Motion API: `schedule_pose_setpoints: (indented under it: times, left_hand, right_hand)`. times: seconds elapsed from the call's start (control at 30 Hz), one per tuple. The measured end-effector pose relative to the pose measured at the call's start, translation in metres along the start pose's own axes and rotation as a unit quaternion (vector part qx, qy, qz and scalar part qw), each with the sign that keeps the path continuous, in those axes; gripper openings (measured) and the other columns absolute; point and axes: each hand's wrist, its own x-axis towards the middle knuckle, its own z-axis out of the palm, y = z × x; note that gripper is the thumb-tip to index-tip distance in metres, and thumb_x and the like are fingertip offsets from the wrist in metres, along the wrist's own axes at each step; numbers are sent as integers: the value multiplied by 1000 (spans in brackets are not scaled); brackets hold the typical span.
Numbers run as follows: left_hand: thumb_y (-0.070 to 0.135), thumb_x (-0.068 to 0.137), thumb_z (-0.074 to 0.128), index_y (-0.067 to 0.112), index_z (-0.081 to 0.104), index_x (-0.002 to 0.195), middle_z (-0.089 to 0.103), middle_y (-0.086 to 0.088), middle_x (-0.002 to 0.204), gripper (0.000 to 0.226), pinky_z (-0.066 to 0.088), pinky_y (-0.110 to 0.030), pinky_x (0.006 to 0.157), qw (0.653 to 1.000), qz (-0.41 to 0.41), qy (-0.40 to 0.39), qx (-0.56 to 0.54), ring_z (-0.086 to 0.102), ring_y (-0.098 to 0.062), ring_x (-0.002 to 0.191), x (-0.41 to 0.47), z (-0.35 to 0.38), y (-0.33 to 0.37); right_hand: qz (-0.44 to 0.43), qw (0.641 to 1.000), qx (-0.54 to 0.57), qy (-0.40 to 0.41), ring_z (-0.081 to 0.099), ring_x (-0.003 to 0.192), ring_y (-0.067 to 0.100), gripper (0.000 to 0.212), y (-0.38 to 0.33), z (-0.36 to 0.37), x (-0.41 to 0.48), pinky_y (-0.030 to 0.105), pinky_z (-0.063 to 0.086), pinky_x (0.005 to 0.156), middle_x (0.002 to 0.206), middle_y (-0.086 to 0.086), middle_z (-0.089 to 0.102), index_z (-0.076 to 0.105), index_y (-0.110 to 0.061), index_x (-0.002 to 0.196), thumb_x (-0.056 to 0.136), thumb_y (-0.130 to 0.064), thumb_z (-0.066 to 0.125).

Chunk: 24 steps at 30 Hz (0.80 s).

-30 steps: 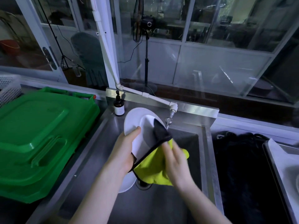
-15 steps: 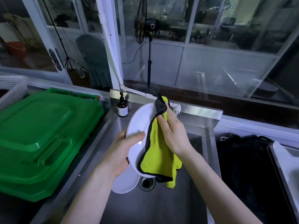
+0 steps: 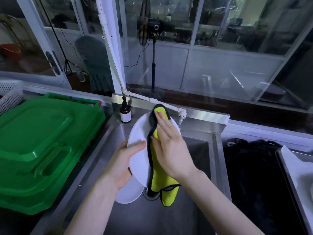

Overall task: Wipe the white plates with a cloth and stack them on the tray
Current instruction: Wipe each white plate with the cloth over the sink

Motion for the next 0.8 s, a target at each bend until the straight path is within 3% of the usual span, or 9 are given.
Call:
schedule_pose_setpoints:
  times: [0.13, 0.23, 0.3, 0.4, 0.47, 0.6, 0.7, 0.8]
  left_hand:
    - [28, 73, 75, 21, 79, 110, 74, -13, 119, 38, 61, -35, 79, 1000, 4, 9, -15, 72, -30, 110, -1, -4, -3]
    - [26, 71, 76, 19, 81, 106, 75, -13, 116, 37, 61, -36, 76, 996, 24, 49, -70, 73, -30, 106, -1, -14, -9]
    - [29, 77, 68, 19, 81, 105, 75, -12, 116, 33, 61, -37, 75, 991, 35, 74, -101, 73, -29, 105, -2, -21, -11]
    - [31, 79, 66, 21, 81, 105, 75, -11, 116, 32, 62, -37, 74, 990, 33, 80, -108, 73, -29, 106, -2, -23, -12]
    - [29, 76, 70, 20, 82, 104, 75, -12, 116, 32, 62, -37, 74, 993, 23, 65, -96, 73, -29, 105, -1, -19, -10]
    - [29, 67, 77, 18, 82, 102, 76, -12, 113, 37, 61, -36, 75, 995, 24, 42, -87, 74, -29, 103, 3, -12, -7]
    - [33, 73, 70, 19, 83, 102, 77, -10, 113, 34, 61, -36, 74, 990, 52, 52, -121, 75, -27, 102, 3, -12, -4]
    - [39, 72, 71, 22, 80, 109, 73, -9, 123, 42, 56, -45, 86, 980, 90, 78, -158, 71, -29, 112, 6, -16, -3]
  right_hand:
    - [5, 999, 44, -1, 22, 149, 17, 45, 4, -2, 8, 23, 16, 121, 158, 7, 31, 44, 3, 142, 101, -14, 48]
    - [124, 988, 81, 39, 22, 147, 7, 44, 18, -6, 6, 20, 21, 119, 159, -2, 30, 43, -10, 146, 102, -18, 46]
    - [154, 980, 116, 45, 24, 147, 5, 46, 23, -5, -7, 18, 21, 117, 159, -5, 31, 40, -16, 148, 103, -18, 45]
    - [147, 979, 133, 39, 23, 147, 5, 45, 20, -5, -19, 22, 21, 118, 159, -7, 31, 40, -17, 148, 103, -17, 44]
    - [114, 986, 114, 40, 22, 148, 8, 42, 16, -8, -10, 19, 17, 119, 158, -7, 29, 45, -9, 143, 102, -14, 44]
    - [23, 998, 51, 5, 21, 149, 13, 44, 11, -14, 14, 35, 17, 123, 157, -2, 28, 44, 0, 143, 101, -14, 45]
    - [37, 995, 87, 16, 20, 148, 9, 42, 17, -16, 17, 38, 19, 122, 155, -7, 27, 46, -3, 143, 102, -13, 45]
    - [103, 981, 162, 33, 18, 148, 3, 47, 22, -12, -6, 34, 18, 122, 157, -13, 26, 37, -15, 150, 103, -15, 42]
